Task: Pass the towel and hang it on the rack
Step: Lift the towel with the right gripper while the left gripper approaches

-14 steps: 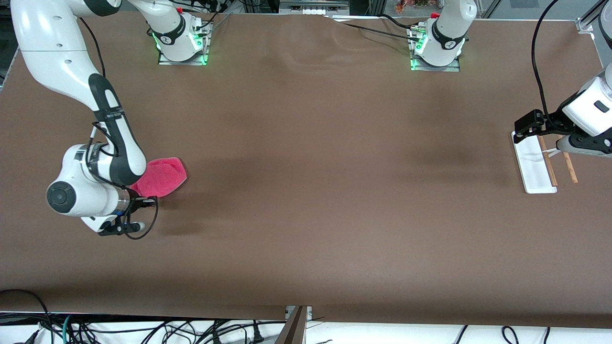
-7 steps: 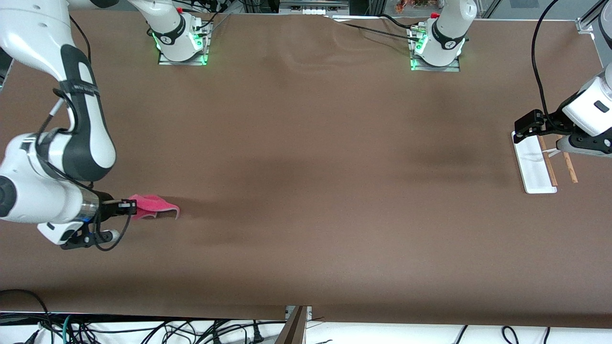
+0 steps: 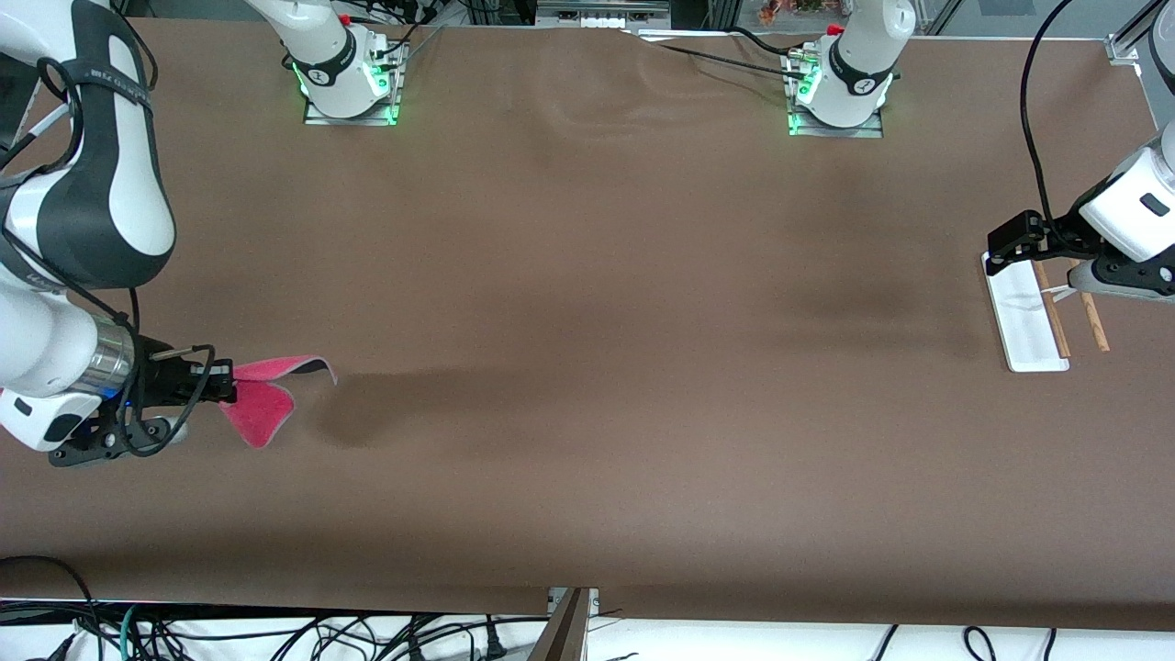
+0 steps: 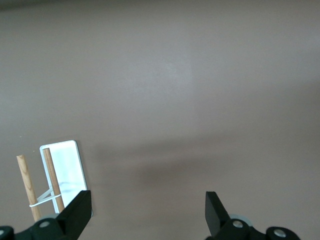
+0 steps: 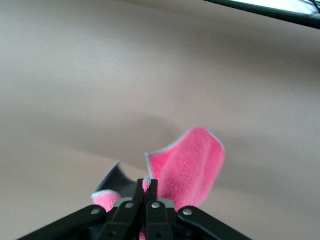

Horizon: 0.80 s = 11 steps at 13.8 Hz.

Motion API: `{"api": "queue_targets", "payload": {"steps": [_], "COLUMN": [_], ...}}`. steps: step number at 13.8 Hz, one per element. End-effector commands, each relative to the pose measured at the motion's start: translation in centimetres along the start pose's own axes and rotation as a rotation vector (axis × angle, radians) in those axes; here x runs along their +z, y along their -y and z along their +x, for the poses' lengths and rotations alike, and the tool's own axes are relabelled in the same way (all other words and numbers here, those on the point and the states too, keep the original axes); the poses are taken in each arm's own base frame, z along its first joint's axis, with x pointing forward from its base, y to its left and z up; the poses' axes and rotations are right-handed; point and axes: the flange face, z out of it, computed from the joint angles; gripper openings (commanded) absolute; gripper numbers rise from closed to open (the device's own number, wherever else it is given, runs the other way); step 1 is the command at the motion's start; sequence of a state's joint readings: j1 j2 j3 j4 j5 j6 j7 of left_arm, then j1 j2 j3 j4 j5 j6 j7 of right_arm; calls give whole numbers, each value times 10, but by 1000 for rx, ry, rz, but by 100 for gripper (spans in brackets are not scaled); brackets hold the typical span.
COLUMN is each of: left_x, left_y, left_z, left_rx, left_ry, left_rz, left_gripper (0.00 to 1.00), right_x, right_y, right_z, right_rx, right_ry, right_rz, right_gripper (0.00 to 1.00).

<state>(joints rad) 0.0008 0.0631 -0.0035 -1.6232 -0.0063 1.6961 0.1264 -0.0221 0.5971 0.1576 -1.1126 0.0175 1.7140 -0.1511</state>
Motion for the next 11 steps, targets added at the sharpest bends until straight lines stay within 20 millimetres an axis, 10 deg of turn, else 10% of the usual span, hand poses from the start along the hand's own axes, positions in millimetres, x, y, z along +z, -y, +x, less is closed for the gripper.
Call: {"api": "queue_targets", "payload": {"steps": [1, 11], "left_x": [5, 51], "left_y": [-1, -23], "left_z": [6, 14], "left_rx": [-2, 129], "left_ry": [11, 128], "left_rz": [-69, -256], "left_gripper": [100, 100], "right_x": [-17, -9], "right_y": [31, 229], "right_z": [9, 24], "right_rx": [-9, 170], "right_ry": [-64, -179], "right_rz": [43, 121], "right_gripper": [0, 0]}}
